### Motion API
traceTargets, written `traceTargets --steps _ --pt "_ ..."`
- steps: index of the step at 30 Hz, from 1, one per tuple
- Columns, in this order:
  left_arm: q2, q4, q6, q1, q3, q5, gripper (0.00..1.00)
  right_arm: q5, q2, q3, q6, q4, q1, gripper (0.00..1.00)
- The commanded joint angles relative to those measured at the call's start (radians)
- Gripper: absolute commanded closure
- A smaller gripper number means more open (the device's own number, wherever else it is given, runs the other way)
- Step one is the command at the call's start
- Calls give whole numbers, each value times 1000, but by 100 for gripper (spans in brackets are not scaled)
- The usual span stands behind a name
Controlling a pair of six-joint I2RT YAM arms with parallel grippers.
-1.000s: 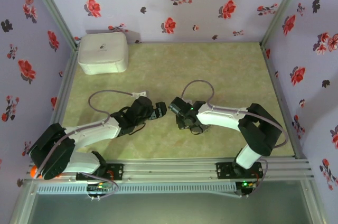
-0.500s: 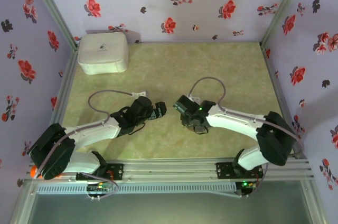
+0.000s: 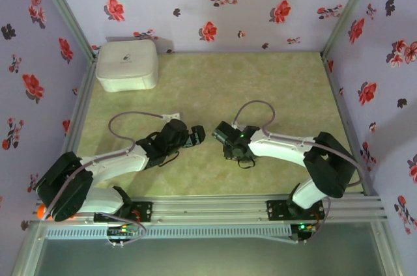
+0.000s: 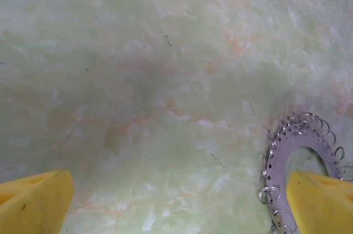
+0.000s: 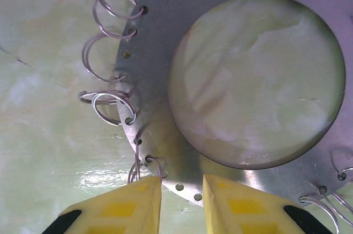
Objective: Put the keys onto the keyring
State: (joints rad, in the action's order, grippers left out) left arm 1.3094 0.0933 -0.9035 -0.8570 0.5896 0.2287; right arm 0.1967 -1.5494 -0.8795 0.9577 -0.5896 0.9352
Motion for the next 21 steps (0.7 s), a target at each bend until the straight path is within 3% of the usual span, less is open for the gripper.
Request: traceTargets --steps 1,11,21 --pt "-16 2 4 7 -15 18 0 -15 -15 -39 -20 13 10 73" --pt "-6 5 5 7 -8 18 0 33 -5 -65 -30 -9 13 70" --pt "-5 -3 7 7 0 13 0 -8 -81 -81 -39 24 12 75"
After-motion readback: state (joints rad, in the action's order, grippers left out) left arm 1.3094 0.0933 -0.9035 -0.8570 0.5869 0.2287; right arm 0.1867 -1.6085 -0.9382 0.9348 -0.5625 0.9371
